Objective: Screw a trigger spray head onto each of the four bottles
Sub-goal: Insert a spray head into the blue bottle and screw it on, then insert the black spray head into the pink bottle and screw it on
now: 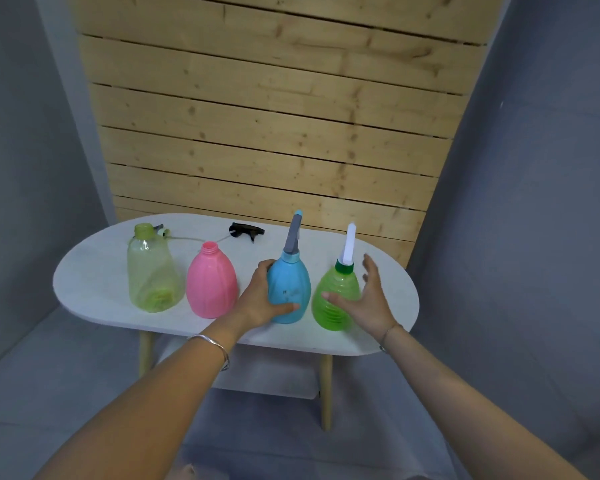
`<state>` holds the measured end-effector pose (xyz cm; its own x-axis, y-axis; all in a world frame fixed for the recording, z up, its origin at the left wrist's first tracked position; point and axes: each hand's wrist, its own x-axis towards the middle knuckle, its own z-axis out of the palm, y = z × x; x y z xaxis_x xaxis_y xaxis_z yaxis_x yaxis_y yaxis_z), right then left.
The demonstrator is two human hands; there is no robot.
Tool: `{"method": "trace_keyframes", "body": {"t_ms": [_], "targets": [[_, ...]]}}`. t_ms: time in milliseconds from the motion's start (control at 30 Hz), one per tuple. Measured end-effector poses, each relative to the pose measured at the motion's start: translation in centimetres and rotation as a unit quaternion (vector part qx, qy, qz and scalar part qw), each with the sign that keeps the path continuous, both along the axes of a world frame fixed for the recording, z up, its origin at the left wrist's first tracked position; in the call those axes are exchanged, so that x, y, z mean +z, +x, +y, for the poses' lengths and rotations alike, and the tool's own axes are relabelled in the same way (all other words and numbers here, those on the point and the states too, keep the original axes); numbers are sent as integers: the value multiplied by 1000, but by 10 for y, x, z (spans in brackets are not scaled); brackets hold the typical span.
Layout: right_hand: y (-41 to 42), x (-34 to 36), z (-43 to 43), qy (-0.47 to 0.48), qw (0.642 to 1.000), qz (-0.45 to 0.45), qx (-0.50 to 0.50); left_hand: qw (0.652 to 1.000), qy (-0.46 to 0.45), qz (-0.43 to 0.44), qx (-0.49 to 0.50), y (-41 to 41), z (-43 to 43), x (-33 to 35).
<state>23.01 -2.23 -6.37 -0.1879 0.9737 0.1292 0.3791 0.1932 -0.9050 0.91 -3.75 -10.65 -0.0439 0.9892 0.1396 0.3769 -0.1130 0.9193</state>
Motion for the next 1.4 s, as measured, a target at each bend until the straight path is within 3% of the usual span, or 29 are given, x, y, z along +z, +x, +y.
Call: {"method": "trace_keyframes", "body": {"t_ms": [267,567,667,800,867,933,1067,1267,1400], "targets": [[-15,-14,4,13,998,47,31,1000,-4,5,-5,5,2,3],[-12,-3,-1,0,999,33,3,1000,-10,13,13,6,-16,16],[-11,27,-6,62,998,28,-1,991,93,54,77,-1,-34,39],[-25,76,-23,126,987,52,86,930,260,119,231,-30,-51,66],[-44,94,-30,142,980,63,123,926,227,130,273,-48,-53,67],[-66,106,-34,145,974,61,161,942,138,110,284,-63,-53,59],[-108,114,-37,111,968,59,219,970,4,85,228,-76,-49,43],[-137,123,-26,57,972,108,200,964,-58,147,213,-79,-48,37],[-152,131,-10,14,979,137,151,974,41,103,199,-85,-50,83]]}}
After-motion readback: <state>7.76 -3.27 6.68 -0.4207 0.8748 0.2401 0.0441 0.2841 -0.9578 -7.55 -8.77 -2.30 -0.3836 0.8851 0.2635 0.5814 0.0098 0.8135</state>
